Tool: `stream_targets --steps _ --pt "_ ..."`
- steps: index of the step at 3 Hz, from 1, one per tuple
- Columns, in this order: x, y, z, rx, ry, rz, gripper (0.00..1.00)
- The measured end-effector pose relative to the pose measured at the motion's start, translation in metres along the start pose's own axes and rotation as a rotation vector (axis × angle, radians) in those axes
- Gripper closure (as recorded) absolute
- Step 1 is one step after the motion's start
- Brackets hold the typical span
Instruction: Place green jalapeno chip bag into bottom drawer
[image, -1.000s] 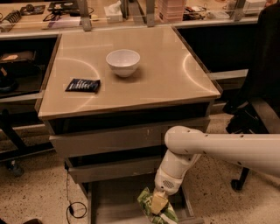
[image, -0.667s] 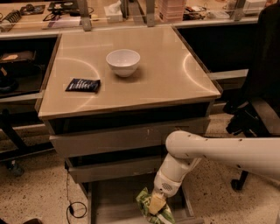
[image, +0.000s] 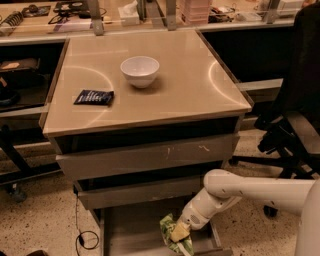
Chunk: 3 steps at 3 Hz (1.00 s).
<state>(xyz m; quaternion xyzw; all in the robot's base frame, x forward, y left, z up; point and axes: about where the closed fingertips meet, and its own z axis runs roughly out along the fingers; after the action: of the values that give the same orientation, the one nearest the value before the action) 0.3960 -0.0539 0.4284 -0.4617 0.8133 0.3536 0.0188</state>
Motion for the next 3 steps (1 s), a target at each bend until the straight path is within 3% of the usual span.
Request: stream_targets --steps 1,3 --pt "0.010 -0.038 0.040 -0.068 -0.057 0.065 1.00" --pt "0.011 -0.052 0.068 -0.109 -0.105 0.090 1.00"
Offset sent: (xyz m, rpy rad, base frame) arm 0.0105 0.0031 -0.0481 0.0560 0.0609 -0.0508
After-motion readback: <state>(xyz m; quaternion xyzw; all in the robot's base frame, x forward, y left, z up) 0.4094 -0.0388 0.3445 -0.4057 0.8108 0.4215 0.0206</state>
